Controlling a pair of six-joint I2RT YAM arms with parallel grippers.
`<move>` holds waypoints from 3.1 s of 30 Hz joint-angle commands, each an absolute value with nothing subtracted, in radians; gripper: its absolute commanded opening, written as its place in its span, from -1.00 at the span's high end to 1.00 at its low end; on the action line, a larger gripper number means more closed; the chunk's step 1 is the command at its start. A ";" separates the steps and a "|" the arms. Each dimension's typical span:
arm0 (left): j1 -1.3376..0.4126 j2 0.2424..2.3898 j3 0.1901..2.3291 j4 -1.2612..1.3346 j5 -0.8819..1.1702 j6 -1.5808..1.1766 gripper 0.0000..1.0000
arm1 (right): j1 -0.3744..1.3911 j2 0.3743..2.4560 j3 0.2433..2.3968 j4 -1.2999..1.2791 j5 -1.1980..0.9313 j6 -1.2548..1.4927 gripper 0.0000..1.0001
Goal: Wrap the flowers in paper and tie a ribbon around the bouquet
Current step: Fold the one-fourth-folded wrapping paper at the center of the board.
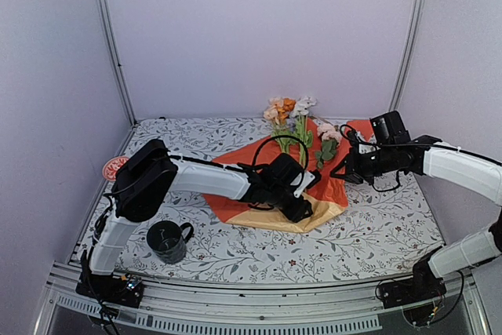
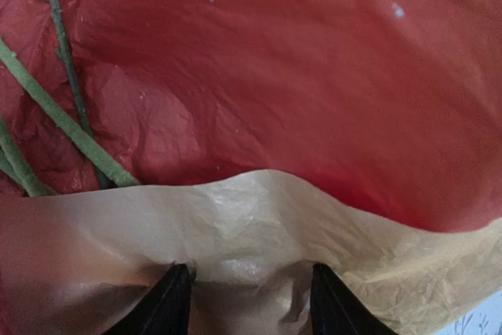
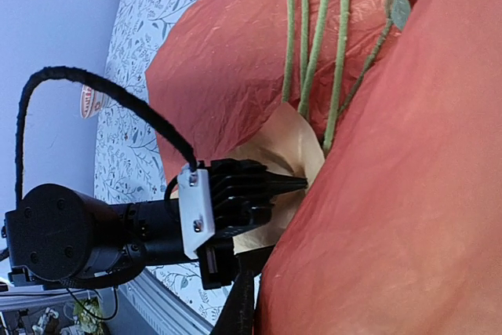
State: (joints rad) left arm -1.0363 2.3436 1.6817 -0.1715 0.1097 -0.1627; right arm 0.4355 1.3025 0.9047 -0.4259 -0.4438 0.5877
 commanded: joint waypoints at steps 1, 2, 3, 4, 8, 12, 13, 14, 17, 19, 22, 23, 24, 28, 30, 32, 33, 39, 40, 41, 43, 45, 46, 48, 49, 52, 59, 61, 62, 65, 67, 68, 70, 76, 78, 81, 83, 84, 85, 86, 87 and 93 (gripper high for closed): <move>-0.982 2.432 1.617 -0.244 0.099 -0.190 -0.07 | 0.485 1.376 0.984 -0.415 -0.430 0.618 0.84; -0.981 2.429 1.610 -0.239 0.104 -0.193 -0.07 | 0.492 1.391 0.999 -0.415 -0.428 0.615 0.82; -0.977 2.425 1.601 -0.231 0.112 -0.195 -0.07 | 0.498 1.408 1.012 -0.410 -0.429 0.612 0.80; -0.973 2.421 1.589 -0.216 0.122 -0.198 -0.07 | 0.503 1.422 1.020 -0.402 -0.432 0.610 0.76; -0.950 2.406 1.545 -0.155 0.177 -0.219 -0.07 | 0.518 1.461 1.013 -0.349 -0.455 0.591 0.24; -0.936 2.406 1.526 -0.134 0.198 -0.234 -0.06 | 0.526 1.455 0.906 -0.269 -0.481 0.560 -0.26; -0.935 2.408 1.526 -0.135 0.200 -0.235 -0.06 | 0.525 1.447 0.876 -0.254 -0.482 0.556 -0.34; -0.933 2.409 1.525 -0.134 0.202 -0.236 -0.06 | 0.525 1.433 0.832 -0.235 -0.489 0.554 -0.39; -0.931 2.411 1.525 -0.129 0.206 -0.238 -0.06 | 0.538 1.380 0.732 -0.132 -0.549 0.567 -0.50; -0.930 2.414 1.527 -0.129 0.208 -0.238 -0.06 | 0.565 1.353 0.687 -0.080 -0.552 0.577 -0.53; -0.929 2.416 1.529 -0.130 0.208 -0.241 -0.06 | 0.608 1.354 0.636 -0.030 -0.479 0.604 -0.53; -0.929 2.414 1.528 -0.129 0.208 -0.241 -0.06 | 0.618 1.356 0.626 -0.029 -0.441 0.623 -0.50; -0.928 2.414 1.527 -0.130 0.207 -0.242 -0.06 | 0.620 1.352 0.613 -0.026 -0.400 0.637 -0.48; -0.927 2.413 1.523 -0.130 0.209 -0.247 -0.06 | 0.621 1.318 0.546 -0.012 -0.220 0.796 -0.34; -0.927 2.413 1.526 -0.132 0.210 -0.245 -0.06 | 0.633 1.317 0.512 0.048 -0.194 0.867 -0.24; -0.927 2.412 1.528 -0.135 0.209 -0.244 -0.06 | 0.654 1.323 0.516 0.023 -0.138 0.901 -0.18; -0.927 2.410 1.528 -0.135 0.208 -0.244 -0.06 | 0.664 1.323 0.522 -0.005 -0.098 0.915 -0.14; -0.927 2.408 1.526 -0.136 0.205 -0.244 -0.06 | 0.676 1.290 0.476 -0.006 -0.076 0.961 0.12; -0.927 2.408 1.526 -0.136 0.204 -0.244 -0.06 | 0.675 1.278 0.469 -0.016 -0.076 0.976 0.12; -0.927 2.408 1.526 -0.136 0.205 -0.244 -0.06 | 0.675 1.262 0.463 -0.021 -0.075 0.983 0.09; -0.927 2.410 1.526 -0.136 0.206 -0.243 -0.06 | 0.675 1.218 0.447 -0.018 -0.073 0.987 -0.15; -0.927 2.412 1.528 -0.139 0.204 -0.241 -0.06 | 0.674 1.167 0.445 -0.005 -0.074 0.955 -0.37; -0.927 2.413 1.528 -0.138 0.204 -0.240 -0.06 | 0.674 1.143 0.449 0.009 -0.084 0.932 -0.46; -0.927 2.414 1.528 -0.140 0.203 -0.240 -0.06 | 0.672 1.097 0.460 0.079 -0.128 0.847 -0.58; -0.927 2.414 1.528 -0.141 0.204 -0.238 -0.06 | 0.671 1.073 0.462 0.119 -0.152 0.800 -0.67; -0.927 2.414 1.529 -0.142 0.201 -0.238 -0.06 | 0.669 1.021 0.458 0.183 -0.153 0.703 -0.84; -0.927 2.411 1.529 -0.148 0.196 -0.235 -0.06 | 0.665 1.000 0.432 0.326 -0.194 0.686 -0.90; -0.927 2.411 1.532 -0.148 0.198 -0.234 -0.06 | 0.664 1.000 0.433 0.305 -0.161 0.691 -0.87; -0.927 2.411 1.531 -0.148 0.198 -0.235 -0.06 | 0.664 1.010 0.432 0.283 -0.153 0.698 -0.82; -0.927 2.408 1.531 -0.146 0.197 -0.232 -0.06 | 0.665 1.063 0.419 0.226 -0.155 0.730 -0.58; -0.927 2.409 1.532 -0.146 0.195 -0.232 -0.06 | 0.667 1.086 0.435 0.143 -0.093 0.750 -0.27; -0.927 2.411 1.532 -0.148 0.193 -0.233 -0.06 | 0.666 1.087 0.450 0.100 -0.052 0.758 -0.09; -0.925 2.414 1.532 -0.149 0.190 -0.234 -0.06 | 0.667 1.078 0.491 0.036 0.003 0.770 0.28; -0.922 2.424 1.535 -0.149 0.188 -0.239 -0.06 | 0.676 1.138 0.639 -0.030 -0.020 0.684 0.80; -0.919 2.430 1.537 -0.147 0.190 -0.242 -0.06 | 0.687 1.178 0.691 -0.042 -0.039 0.665 0.84; -0.914 2.442 1.544 -0.149 0.201 -0.247 -0.06 | 0.719 1.236 0.761 -0.025 -0.067 0.648 0.88; -0.914 2.448 1.546 -0.150 0.207 -0.250 -0.06 | 0.739 1.290 0.811 -0.020 -0.077 0.637 0.89; -0.914 2.450 1.546 -0.148 0.207 -0.250 -0.06 | 0.748 1.318 0.841 -0.025 -0.081 0.631 0.89; -0.913 2.450 1.545 -0.149 0.209 -0.251 -0.06 | 0.755 1.348 0.867 -0.029 -0.087 0.621 0.90; -0.912 2.449 1.543 -0.146 0.213 -0.253 -0.06 | 0.761 1.378 0.890 -0.033 -0.092 0.613 0.90; -0.911 2.445 1.536 -0.139 0.220 -0.255 -0.06 | 0.766 1.407 0.909 -0.035 -0.098 0.608 0.90; -0.888 2.403 1.455 -0.031 0.288 -0.289 -0.06 | 0.770 1.571 0.981 -0.017 -0.147 0.588 1.00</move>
